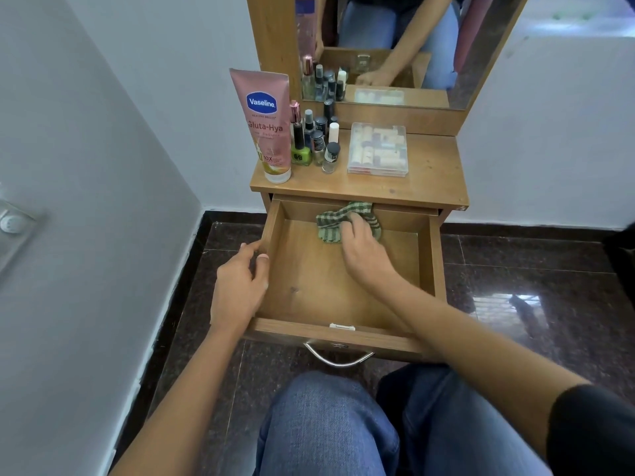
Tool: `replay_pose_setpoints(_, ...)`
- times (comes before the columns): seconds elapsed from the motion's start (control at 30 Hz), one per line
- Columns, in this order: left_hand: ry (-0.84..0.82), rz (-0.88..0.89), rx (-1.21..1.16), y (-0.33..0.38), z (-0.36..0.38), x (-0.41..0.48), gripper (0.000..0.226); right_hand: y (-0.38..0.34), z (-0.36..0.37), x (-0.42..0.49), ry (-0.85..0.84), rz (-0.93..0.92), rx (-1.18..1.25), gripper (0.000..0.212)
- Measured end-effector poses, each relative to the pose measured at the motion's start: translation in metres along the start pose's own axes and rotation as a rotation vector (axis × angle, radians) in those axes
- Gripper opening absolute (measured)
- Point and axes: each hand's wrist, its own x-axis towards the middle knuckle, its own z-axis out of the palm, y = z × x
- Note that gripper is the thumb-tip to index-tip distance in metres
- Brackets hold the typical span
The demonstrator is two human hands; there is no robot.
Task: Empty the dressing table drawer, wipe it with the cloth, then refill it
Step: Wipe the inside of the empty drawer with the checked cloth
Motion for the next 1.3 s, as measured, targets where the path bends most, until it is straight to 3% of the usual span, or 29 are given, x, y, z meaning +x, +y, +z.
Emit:
replay_pose_setpoints(0.17,-0.001,-0.017,0.003,0.003,-0.001,-0.001,0.036,0.049,-0.008,0.011,-0.085,-0.597,-0.736,0.048)
replay_pose_setpoints(0.37,-0.033,-0.028,0.019,0.001,-0.001,-0.001,0.038,0.073,-0.021,0.032,-0.284,-0.841,-1.147,0.07)
replay_pose_setpoints(0.53,-0.076,-0.024,0.057,-0.003,0.002,-0.003,0.039,0.073,-0.021,0.042,-0.255,-0.888,-1.374,0.074)
replay_pose_setpoints(0.73,-0.056,0.014,0.062,-0.003,0.003,-0.006,0.037,0.046,-0.006,0.056,-0.283,-0.902,-1.434,0.067)
replay_pose_setpoints(1.0,-0.092,0.015,0.132,-0.001,0.003,-0.006,0.042,-0.011,0.012,0.08,-0.324,-0.798,-1.471,0.078)
replay_pose_setpoints(1.3,-0.086,0.059,0.183,0.001,0.001,-0.002,0.042,0.024,-0.012,0.048,-0.382,-0.588,-1.199,0.082)
